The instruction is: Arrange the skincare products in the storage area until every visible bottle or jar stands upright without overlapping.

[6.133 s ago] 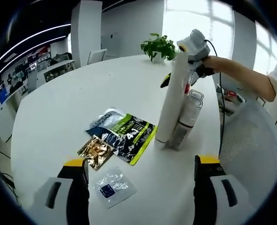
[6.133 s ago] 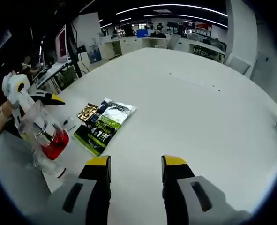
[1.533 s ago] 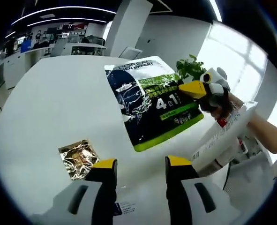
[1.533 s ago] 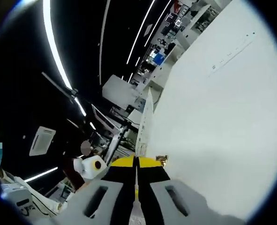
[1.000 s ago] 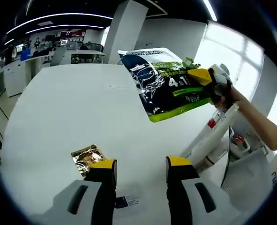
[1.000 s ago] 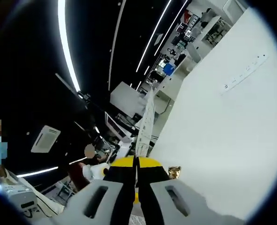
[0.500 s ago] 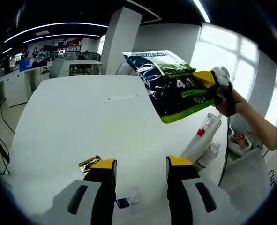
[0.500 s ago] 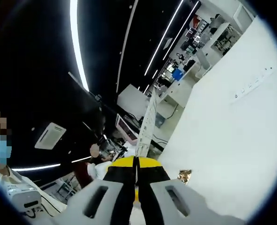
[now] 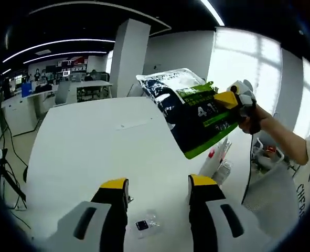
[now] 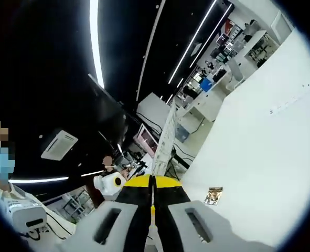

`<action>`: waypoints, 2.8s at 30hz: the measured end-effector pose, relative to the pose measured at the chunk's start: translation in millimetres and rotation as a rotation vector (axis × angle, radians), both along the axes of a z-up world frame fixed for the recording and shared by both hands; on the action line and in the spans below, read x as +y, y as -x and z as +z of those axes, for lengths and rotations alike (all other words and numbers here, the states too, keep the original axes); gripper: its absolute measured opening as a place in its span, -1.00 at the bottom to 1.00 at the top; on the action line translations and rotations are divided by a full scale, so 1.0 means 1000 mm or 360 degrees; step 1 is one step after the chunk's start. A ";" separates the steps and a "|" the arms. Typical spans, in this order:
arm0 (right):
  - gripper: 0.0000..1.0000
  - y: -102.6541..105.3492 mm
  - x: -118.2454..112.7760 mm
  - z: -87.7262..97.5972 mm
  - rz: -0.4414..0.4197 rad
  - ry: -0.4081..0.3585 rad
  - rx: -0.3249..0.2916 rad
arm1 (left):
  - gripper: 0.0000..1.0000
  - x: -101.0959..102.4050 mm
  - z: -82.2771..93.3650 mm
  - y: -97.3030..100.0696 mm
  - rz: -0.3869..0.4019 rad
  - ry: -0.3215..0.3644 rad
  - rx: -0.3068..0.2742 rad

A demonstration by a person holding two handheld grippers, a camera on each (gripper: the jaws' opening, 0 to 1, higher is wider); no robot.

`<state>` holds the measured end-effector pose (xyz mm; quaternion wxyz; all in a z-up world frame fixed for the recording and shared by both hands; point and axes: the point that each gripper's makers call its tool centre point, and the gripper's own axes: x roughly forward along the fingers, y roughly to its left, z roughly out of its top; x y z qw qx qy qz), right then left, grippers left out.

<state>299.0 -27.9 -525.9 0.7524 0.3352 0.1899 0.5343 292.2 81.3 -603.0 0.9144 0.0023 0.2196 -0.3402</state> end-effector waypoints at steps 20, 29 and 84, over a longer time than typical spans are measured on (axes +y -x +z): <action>-0.98 0.025 -0.008 0.003 0.0006 -0.0079 -0.0012 | -0.14 -0.015 0.037 0.034 -0.0210 0.0171 -0.0098; -0.98 0.039 -0.007 0.000 0.0037 -0.0058 -0.0041 | -0.13 -0.030 0.049 0.037 -0.0276 0.0272 -0.0109; -0.98 0.116 0.013 -0.048 0.0170 0.0095 0.0055 | -1.00 -0.031 0.032 0.068 -0.0388 0.0687 0.0239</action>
